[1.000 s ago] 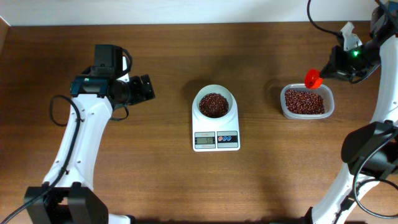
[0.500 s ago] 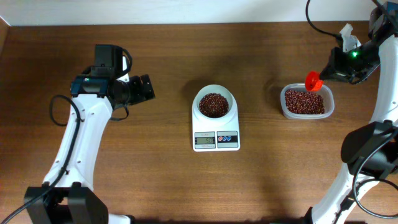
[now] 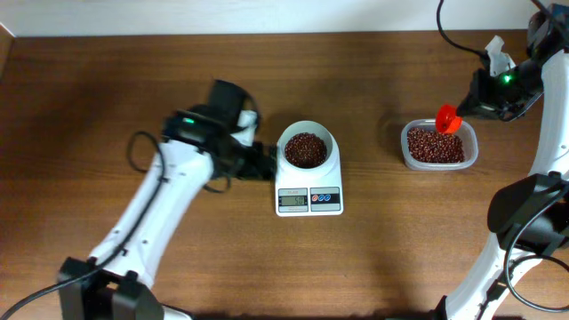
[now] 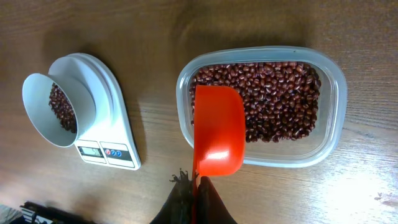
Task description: Scoop item into bowl and weigh 50g on scale
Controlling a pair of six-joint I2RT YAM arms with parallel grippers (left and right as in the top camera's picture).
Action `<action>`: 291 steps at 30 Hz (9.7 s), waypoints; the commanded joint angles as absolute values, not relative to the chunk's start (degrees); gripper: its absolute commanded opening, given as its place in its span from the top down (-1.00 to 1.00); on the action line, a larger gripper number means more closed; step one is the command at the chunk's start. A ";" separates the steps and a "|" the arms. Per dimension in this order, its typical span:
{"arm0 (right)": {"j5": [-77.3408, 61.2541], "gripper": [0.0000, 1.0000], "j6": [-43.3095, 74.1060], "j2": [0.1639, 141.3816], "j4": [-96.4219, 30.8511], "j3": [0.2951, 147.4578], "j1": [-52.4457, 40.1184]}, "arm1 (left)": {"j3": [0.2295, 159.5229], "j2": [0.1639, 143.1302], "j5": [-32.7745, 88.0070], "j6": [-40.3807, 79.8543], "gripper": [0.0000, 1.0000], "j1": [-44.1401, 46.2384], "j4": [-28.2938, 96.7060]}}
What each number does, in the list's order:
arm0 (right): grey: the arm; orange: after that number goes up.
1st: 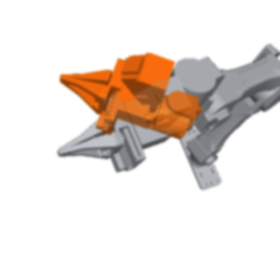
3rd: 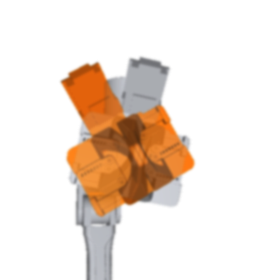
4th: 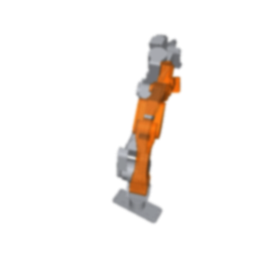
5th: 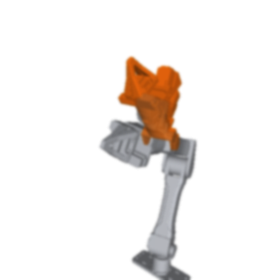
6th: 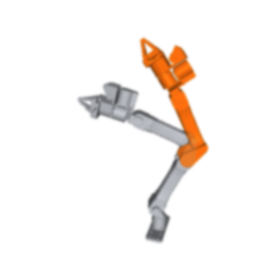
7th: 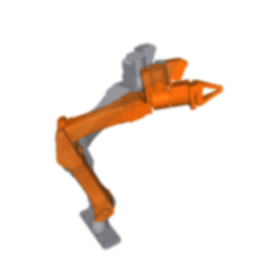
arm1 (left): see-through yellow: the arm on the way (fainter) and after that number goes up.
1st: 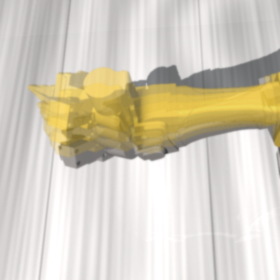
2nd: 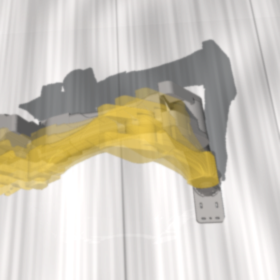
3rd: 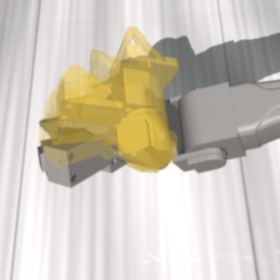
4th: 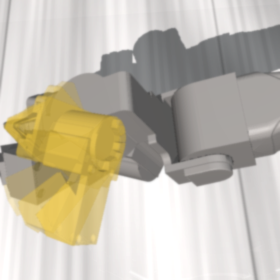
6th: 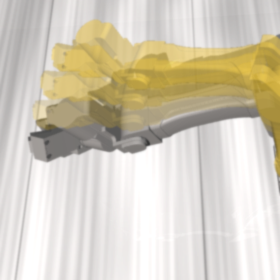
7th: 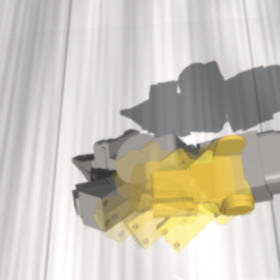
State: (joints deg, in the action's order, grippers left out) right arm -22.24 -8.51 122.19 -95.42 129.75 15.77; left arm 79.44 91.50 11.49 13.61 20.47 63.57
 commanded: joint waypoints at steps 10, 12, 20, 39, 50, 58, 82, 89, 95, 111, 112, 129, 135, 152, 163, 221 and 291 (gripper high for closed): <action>-21.76 0.91 -8.32 120.36 -95.42 130.72 15.33 | 70.65 91.94 -2.37 19.92 -0.98 37.91 56.34; -21.76 0.91 -8.32 120.36 -95.42 130.72 15.33 | 69.28 91.94 -2.37 19.92 -0.97 38.17 55.99; -21.76 0.91 -8.32 120.36 -95.42 130.72 15.35 | 64.45 91.94 -3.07 19.64 -0.97 40.73 49.39; -17.23 0.92 -8.19 120.36 -95.64 130.67 13.47 | 56.93 91.94 -3.07 9.06 -0.97 41.10 42.26; -17.26 0.92 -8.05 120.38 -97.32 130.67 12.29 | 56.07 91.94 -3.03 9.08 -0.98 41.10 41.95; -14.50 0.92 -6.76 120.38 -97.34 130.67 8.80 | 56.07 91.94 -3.03 9.08 -0.97 41.10 42.04; 10.48 0.92 3.07 120.38 -93.14 123.13 0.05 | 56.07 91.94 -3.29 9.08 -0.97 41.10 42.24; 14.22 0.91 3.09 120.38 -91.92 122.74 0.05 | 56.07 91.94 -3.29 9.08 -0.97 41.10 42.24; 14.22 0.91 3.07 120.38 -90.48 122.74 0.05 | 56.07 91.94 -3.29 9.10 -0.97 41.10 42.24; -26.09 0.92 -8.60 120.38 -80.84 130.43 -0.43 | 56.07 91.94 -3.31 9.08 -0.97 41.10 42.22; -30.17 0.92 -9.65 120.49 -80.79 130.34 -0.93 | 56.07 91.94 -3.31 9.08 -0.98 41.10 42.19; -26.30 0.92 -9.91 122.21 -83.70 123.04 -18.70 | 56.07 91.94 -3.55 9.08 -0.97 41.10 42.46; -26.24 0.92 -9.91 122.21 -83.77 119.46 -20.73 | 56.07 91.94 -3.73 9.08 -0.97 41.10 42.46; -26.26 0.92 -10.33 122.21 -87.22 117.03 -20.60 | 56.07 91.94 -3.92 9.10 -0.97 41.10 42.46; -26.24 0.92 -10.33 122.21 -87.05 117.03 -20.60 | 56.07 91.94 -3.92 9.10 -0.97 41.10 42.46; -18.06 0.92 -19.75 121.64 -71.02 114.48 -21.06 | 56.07 91.94 -3.92 9.10 -0.97 41.10 42.44; -23.44 0.92 -22.04 118.17 -77.14 117.43 -16.73 | 56.07 91.94 -3.92 9.10 -0.97 41.10 42.48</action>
State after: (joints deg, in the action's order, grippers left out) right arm -32.34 -21.85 119.52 -77.56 116.27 -13.08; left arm 56.45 91.55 -3.44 10.02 40.82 42.44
